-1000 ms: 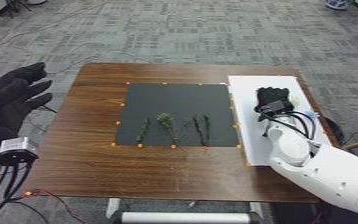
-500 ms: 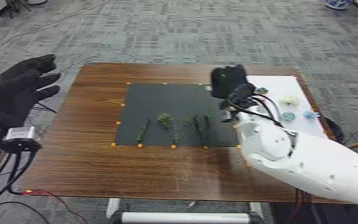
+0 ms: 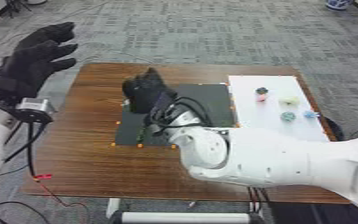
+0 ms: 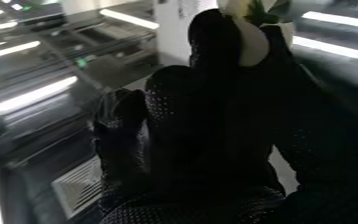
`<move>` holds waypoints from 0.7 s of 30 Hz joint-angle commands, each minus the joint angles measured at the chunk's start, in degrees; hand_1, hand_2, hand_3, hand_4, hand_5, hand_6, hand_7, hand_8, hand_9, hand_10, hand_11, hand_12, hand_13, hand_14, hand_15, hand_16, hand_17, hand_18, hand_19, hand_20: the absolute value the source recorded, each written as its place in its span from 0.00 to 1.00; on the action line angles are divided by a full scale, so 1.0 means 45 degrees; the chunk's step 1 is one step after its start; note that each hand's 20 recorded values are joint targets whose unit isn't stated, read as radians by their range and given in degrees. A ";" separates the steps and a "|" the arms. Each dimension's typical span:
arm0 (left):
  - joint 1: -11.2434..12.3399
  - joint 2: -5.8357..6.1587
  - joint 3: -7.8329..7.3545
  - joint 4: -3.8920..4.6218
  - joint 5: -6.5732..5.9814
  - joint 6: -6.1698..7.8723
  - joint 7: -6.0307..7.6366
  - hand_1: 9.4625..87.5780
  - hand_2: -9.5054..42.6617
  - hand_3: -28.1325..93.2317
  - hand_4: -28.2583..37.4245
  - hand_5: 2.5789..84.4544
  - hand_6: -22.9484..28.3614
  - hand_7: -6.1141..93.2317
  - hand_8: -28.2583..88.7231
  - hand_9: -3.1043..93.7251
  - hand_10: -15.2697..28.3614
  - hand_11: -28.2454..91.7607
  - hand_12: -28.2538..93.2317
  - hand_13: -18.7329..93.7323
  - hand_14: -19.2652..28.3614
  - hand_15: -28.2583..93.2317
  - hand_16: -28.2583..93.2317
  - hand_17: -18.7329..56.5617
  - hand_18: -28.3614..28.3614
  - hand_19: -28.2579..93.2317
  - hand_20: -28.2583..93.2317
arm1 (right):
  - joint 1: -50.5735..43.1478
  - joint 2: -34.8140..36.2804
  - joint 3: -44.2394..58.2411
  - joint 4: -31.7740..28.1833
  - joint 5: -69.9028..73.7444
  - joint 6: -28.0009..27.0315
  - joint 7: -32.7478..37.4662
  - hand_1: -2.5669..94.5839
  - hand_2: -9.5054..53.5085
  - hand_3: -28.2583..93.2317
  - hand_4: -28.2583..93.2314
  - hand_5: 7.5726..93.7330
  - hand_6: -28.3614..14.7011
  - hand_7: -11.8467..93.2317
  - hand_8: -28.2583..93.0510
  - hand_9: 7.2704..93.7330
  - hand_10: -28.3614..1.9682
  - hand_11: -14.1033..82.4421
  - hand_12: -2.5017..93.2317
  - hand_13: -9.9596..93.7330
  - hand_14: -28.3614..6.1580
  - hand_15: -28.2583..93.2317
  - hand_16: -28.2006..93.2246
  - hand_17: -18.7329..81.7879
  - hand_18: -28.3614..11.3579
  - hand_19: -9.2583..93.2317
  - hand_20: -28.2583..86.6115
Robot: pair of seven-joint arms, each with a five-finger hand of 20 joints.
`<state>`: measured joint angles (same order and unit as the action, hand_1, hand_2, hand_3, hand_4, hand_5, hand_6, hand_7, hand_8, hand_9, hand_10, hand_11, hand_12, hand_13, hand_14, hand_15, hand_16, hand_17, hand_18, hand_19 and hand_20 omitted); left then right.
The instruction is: Arrange flowers
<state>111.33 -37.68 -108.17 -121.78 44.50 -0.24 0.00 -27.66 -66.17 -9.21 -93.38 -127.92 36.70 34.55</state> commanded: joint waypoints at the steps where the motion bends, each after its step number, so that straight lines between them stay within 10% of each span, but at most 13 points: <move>1: -0.1029 0.0182 0.0710 0.0243 -0.0044 -0.0311 -0.0117 0.13 0.00 0.85 0.13 0.18 0.39 0.36 0.13 0.20 0.47 0.37 0.39 0.26 0.57 0.48 0.21 0.13 0.80 0.53 0.30 | -0.0157 -0.2061 -0.0939 0.1618 -0.0229 -0.0123 0.0418 0.50 0.00 0.98 0.02 0.80 0.75 0.54 0.25 0.94 0.83 0.31 0.61 0.80 0.77 0.72 0.64 0.51 0.20 0.91 0.75; 10: -0.1913 0.0180 0.1645 0.0492 -0.0063 -0.0492 -0.0210 0.09 0.00 0.95 0.04 0.13 0.28 0.48 0.06 0.18 0.36 0.38 0.37 0.28 0.40 0.38 0.26 0.22 0.69 0.40 0.35 | -0.0405 -0.2857 -0.0971 0.2541 -0.0228 -0.0327 0.0518 0.50 0.00 0.98 0.01 0.81 0.76 0.51 0.27 0.94 0.83 0.30 0.60 0.80 0.75 0.72 0.65 0.51 0.18 0.90 0.75; 21: -0.3989 0.0026 0.3577 0.1258 -0.0117 -0.1015 -0.0426 0.09 0.00 1.00 0.00 0.14 0.22 0.59 0.00 0.18 0.26 0.52 0.31 0.32 0.21 0.30 0.35 0.31 0.52 0.24 0.44 | -0.1739 -0.3520 -0.0219 0.3626 -0.1041 -0.0940 0.0858 0.51 0.00 0.98 0.01 0.84 0.76 0.46 0.28 0.93 0.79 0.31 0.64 0.78 0.68 0.75 0.66 0.50 0.17 0.90 0.75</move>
<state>97.79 -36.86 -94.69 -117.28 44.44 -2.77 -0.68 -31.75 -79.42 -12.22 -80.19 -129.25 33.76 37.46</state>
